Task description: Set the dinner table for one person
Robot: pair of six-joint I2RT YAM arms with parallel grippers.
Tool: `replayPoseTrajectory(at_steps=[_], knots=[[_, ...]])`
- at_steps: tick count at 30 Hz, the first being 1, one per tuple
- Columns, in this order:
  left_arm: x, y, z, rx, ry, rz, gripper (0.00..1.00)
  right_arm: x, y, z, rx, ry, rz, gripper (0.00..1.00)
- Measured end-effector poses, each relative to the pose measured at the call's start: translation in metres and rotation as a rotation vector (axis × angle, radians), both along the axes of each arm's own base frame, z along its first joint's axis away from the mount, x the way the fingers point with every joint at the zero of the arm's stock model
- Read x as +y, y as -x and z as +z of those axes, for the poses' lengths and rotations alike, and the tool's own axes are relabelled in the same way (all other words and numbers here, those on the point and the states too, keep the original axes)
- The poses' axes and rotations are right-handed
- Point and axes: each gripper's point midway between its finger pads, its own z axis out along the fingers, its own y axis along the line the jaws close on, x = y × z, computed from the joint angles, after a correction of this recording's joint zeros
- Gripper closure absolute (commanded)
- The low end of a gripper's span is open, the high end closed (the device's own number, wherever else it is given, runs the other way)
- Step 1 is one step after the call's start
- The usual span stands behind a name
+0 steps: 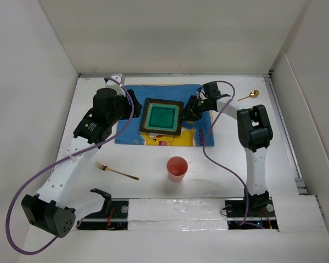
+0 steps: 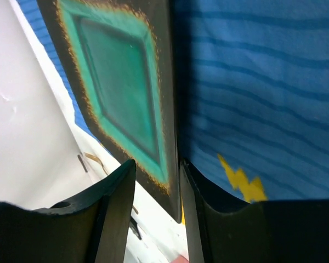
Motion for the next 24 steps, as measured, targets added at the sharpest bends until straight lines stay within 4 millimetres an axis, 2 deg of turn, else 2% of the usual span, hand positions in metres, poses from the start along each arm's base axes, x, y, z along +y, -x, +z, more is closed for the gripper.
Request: replayPoseTrajectory(at_steps=[4,6,8,9,10,11,12,13,14,15,18,20,22,24], knots=[[0.0,-0.001,0.001,-0.004,0.005,0.001,0.49,-0.01,-0.001,-0.004,-0.004,0.046,-0.008,0.45],[-0.001,-0.001,0.001,-0.007,0.006,0.001,0.49,-0.019,-0.001,-0.004,-0.005,0.087,-0.023,0.43],[-0.001,-0.001,0.001,-0.005,0.007,-0.001,0.51,-0.03,-0.002,0.004,-0.032,0.135,-0.037,0.44],[-0.001,-0.001,0.001,-0.005,0.008,-0.002,0.53,-0.035,-0.002,0.012,-0.053,0.156,-0.042,0.54],[-0.002,-0.001,0.001,-0.004,0.01,-0.005,0.64,-0.04,-0.002,0.022,-0.083,0.176,-0.041,0.93],[-0.002,-0.001,0.001,-0.004,0.01,-0.005,0.64,-0.044,-0.001,0.035,-0.112,0.189,-0.046,0.94],[-0.002,-0.001,0.001,-0.004,0.012,-0.005,0.7,-0.048,0.0,0.05,-0.161,0.201,-0.043,1.0],[-0.003,-0.001,0.001,-0.005,0.017,-0.006,0.78,-0.052,0.005,0.067,-0.207,0.209,-0.042,1.0],[-0.003,-0.001,0.002,-0.005,0.018,-0.006,0.93,-0.055,0.015,0.084,-0.248,0.217,-0.035,1.0],[-0.004,-0.001,0.002,-0.006,0.02,-0.009,1.0,-0.056,0.029,0.102,-0.289,0.223,-0.024,1.0],[-0.004,-0.001,0.002,-0.006,0.02,-0.013,1.0,-0.046,0.08,0.152,-0.433,0.239,0.041,1.0],[-0.005,-0.002,0.001,-0.005,0.02,-0.014,1.0,-0.027,0.122,0.175,-0.509,0.236,0.117,0.82],[-0.006,-0.004,-0.001,-0.001,0.02,-0.017,1.0,-0.008,0.167,0.186,-0.562,0.231,0.205,0.54],[-0.007,-0.005,-0.004,0.008,0.017,-0.02,0.94,0.003,0.206,0.182,-0.566,0.237,0.291,0.46]])
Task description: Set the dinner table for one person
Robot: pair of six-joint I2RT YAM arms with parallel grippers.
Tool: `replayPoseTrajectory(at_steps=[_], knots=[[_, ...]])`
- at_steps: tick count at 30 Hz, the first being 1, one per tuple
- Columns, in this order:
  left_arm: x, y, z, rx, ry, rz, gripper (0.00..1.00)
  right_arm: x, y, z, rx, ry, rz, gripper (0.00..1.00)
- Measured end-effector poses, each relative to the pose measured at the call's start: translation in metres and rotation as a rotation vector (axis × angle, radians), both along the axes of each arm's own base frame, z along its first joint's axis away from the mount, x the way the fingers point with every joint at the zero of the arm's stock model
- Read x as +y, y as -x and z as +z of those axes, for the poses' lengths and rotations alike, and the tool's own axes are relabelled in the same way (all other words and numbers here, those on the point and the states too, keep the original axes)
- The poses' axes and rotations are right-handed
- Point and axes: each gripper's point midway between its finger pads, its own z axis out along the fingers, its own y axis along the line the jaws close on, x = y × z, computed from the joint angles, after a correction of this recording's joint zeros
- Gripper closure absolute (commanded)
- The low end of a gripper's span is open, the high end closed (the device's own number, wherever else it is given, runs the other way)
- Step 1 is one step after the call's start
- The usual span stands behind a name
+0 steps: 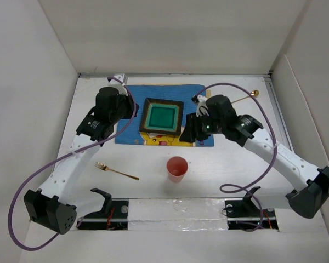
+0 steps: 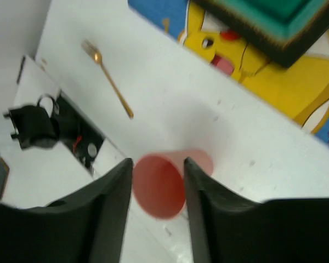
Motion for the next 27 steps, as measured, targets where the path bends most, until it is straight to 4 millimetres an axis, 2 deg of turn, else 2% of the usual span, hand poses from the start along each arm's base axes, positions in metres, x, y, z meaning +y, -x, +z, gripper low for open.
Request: replayPoseTrajectory(at_steps=[1,5,9,14,16,17,18,21,23,27], knots=[[-0.001,-0.001,-0.002,0.004,-0.003,-0.002,0.87,0.001,0.013,-0.006,0.016,0.021,0.019,0.46],[-0.003,-0.004,-0.01,0.025,-0.013,-0.011,0.8,-0.007,0.032,-0.039,0.089,0.142,0.015,0.46],[-0.004,-0.005,-0.013,0.034,-0.016,-0.015,0.78,-0.006,0.044,-0.067,0.151,0.246,0.033,0.47],[-0.006,-0.005,-0.013,0.035,-0.012,-0.022,0.78,0.003,0.059,-0.083,0.19,0.297,0.08,0.53],[-0.006,-0.005,-0.013,0.035,-0.011,-0.024,0.78,0.004,0.059,-0.091,0.208,0.314,0.08,0.58],[-0.006,-0.004,-0.013,0.036,-0.011,-0.025,0.78,0.004,0.058,-0.096,0.219,0.327,0.076,0.65],[-0.006,-0.004,-0.014,0.035,-0.01,-0.026,0.78,0.005,0.057,-0.1,0.226,0.337,0.074,0.68],[-0.006,-0.003,-0.018,0.04,-0.011,-0.026,0.78,0.003,0.055,-0.112,0.245,0.369,0.06,0.73],[-0.005,-0.001,-0.019,0.042,-0.013,-0.026,0.78,0.003,0.054,-0.117,0.251,0.383,0.056,0.97],[-0.004,0.0,-0.02,0.041,-0.012,-0.026,0.78,0.0,0.05,-0.121,0.247,0.405,0.035,1.0]])
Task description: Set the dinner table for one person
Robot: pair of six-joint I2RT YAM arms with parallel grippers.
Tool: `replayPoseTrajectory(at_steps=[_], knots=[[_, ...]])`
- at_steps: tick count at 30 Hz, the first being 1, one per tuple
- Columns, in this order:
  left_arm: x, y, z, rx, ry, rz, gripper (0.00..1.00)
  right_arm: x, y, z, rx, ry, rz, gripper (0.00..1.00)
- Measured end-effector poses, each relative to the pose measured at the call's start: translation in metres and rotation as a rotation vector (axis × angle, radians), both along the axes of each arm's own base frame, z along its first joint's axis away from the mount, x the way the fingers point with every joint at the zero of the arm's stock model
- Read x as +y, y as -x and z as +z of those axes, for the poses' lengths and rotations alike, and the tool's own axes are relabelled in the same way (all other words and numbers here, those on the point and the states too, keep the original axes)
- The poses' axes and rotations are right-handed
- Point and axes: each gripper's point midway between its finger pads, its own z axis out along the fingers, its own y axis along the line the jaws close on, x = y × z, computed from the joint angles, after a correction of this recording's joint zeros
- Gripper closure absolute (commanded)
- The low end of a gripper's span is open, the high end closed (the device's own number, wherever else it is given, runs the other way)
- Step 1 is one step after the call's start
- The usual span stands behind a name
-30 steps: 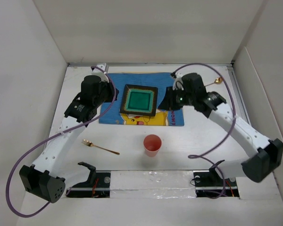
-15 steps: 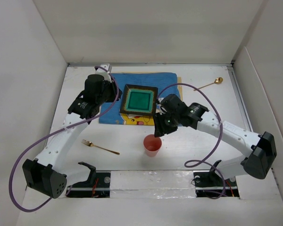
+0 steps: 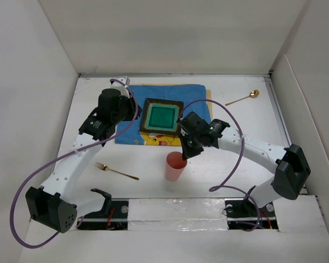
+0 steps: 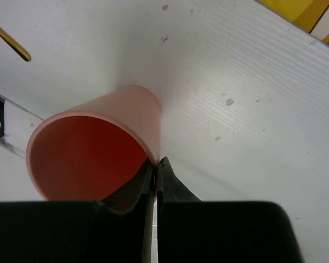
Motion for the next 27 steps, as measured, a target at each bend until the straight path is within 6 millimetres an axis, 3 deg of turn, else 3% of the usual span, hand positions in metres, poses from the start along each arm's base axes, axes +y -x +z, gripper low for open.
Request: replayPoseTrajectory(at_steps=[2,5,7,11,14,17,20,23,27], knots=[[0.0,0.0,0.0,0.0,0.0,0.0,0.78,-0.001,-0.005,0.004,-0.009,-0.001,-0.011,1.0],[0.0,0.0,0.0,0.0,0.0,0.0,0.78,-0.007,-0.032,0.025,-0.048,-0.036,-0.076,1.0],[0.0,0.0,0.0,0.0,0.0,0.0,0.78,-0.017,-0.066,0.049,-0.1,-0.077,-0.151,1.0],[0.0,0.0,0.0,0.0,-0.002,-0.001,0.78,-0.046,-0.155,0.104,-0.257,-0.137,-0.33,1.0],[0.0,0.0,0.0,0.001,-0.002,-0.003,0.78,-0.067,-0.223,0.125,-0.34,-0.15,-0.444,1.0],[0.0,0.001,-0.001,0.001,-0.003,-0.003,0.77,-0.086,-0.279,0.118,-0.363,-0.124,-0.529,1.0],[0.0,0.001,-0.001,0.003,-0.004,-0.003,0.78,-0.1,-0.323,0.093,-0.359,-0.071,-0.591,1.0],[0.0,0.002,-0.002,0.007,-0.008,-0.005,0.78,-0.113,-0.346,0.062,-0.325,-0.008,-0.635,1.0],[-0.001,0.002,-0.002,0.009,-0.005,-0.013,0.78,-0.132,-0.353,0.035,-0.276,0.052,-0.678,1.0]])
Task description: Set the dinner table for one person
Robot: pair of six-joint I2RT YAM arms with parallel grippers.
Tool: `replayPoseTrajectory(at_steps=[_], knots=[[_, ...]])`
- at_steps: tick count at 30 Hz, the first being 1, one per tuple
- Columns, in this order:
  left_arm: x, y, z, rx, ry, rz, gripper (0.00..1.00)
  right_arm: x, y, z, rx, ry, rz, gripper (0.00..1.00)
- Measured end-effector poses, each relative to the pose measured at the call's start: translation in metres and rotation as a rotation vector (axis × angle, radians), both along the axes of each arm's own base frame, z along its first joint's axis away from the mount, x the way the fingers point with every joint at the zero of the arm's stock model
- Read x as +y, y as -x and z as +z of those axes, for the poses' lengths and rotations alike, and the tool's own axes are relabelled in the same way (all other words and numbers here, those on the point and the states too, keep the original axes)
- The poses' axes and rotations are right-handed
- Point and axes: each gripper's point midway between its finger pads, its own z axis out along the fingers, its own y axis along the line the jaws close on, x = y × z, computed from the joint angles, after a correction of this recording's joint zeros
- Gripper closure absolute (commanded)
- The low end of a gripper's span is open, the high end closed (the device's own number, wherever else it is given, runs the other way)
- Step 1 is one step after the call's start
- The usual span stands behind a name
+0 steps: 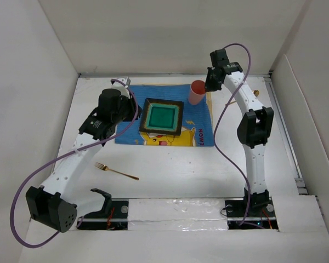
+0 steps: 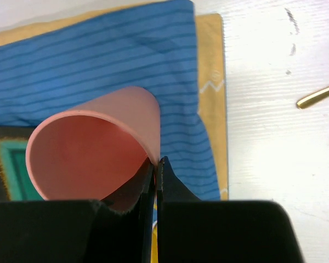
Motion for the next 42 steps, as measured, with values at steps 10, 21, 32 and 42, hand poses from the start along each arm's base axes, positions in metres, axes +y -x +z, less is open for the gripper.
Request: replayPoseTrajectory(at_steps=[10,21,32,42], knots=[[-0.003,-0.004,-0.013,0.036,-0.011,-0.006,0.78,-0.034,-0.005,-0.004,0.017,0.031,-0.083,1.0],[-0.004,-0.006,-0.018,0.049,-0.016,-0.005,0.77,-0.033,-0.007,-0.017,0.038,0.026,-0.094,0.74],[-0.005,-0.007,-0.016,0.044,-0.008,-0.005,0.77,-0.032,-0.014,0.018,-0.032,-0.083,-0.095,0.44],[-0.006,-0.007,-0.015,0.044,-0.003,-0.007,1.0,-0.152,-0.008,0.096,-0.277,-0.221,-0.335,1.0]])
